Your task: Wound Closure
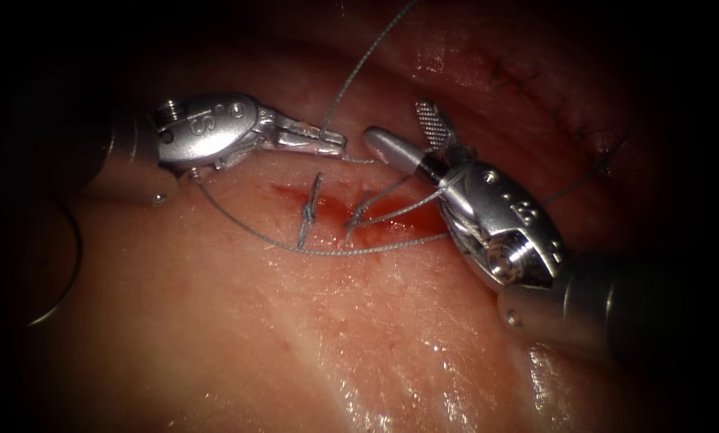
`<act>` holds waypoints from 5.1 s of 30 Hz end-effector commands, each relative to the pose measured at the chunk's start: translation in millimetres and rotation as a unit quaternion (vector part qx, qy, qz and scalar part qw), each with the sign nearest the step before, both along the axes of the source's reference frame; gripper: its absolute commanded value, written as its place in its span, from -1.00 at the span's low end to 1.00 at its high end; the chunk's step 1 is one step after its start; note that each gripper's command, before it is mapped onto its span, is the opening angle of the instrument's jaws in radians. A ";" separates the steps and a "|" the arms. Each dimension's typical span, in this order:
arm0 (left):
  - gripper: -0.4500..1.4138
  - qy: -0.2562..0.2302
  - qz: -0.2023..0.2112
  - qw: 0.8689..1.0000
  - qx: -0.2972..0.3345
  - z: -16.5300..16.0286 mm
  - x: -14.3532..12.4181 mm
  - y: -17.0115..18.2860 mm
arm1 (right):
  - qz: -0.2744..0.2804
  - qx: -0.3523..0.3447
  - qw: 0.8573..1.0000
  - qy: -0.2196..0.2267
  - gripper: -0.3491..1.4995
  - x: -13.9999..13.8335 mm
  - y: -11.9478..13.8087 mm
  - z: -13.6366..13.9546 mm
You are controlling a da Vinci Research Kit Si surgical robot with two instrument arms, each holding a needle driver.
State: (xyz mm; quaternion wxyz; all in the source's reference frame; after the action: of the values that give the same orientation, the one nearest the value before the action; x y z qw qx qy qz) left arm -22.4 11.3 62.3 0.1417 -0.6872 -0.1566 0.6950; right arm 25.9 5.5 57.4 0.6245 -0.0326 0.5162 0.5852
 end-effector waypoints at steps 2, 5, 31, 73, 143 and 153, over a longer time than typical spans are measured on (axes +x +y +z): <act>-1.00 0.001 -0.001 1.000 0.002 0.6 -0.8 -0.7 | 0.004 0.008 1.000 -0.009 0.72 0.1 -0.6 1.5; -1.00 0.001 -0.003 1.000 0.002 0.5 -1.8 -0.5 | 0.010 0.020 0.999 -0.023 0.72 -0.6 -0.8 2.3; -1.00 0.001 0.008 1.000 0.004 0.2 -3.7 -0.4 | 0.001 0.130 0.991 0.032 0.54 0.2 -1.6 6.9; -1.00 0.043 -0.015 0.999 0.019 5.3 0.1 10.7 | -0.023 0.019 1.000 0.005 -1.00 5.3 -6.5 -2.2; -1.00 0.092 -0.084 0.992 0.010 9.9 -4.2 29.6 | -0.206 -0.075 0.976 -0.009 0.96 8.1 -17.8 -6.6; -1.00 0.066 -0.068 0.995 0.016 3.7 -4.2 27.3 | -0.216 -0.048 0.975 0.035 0.91 3.7 -17.4 -12.4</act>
State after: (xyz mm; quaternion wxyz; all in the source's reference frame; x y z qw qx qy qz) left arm -26.1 38.2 64.7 0.2105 -0.6469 -0.1132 0.7241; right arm 28.9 -11.3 44.6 0.7140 0.0679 0.5619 0.4121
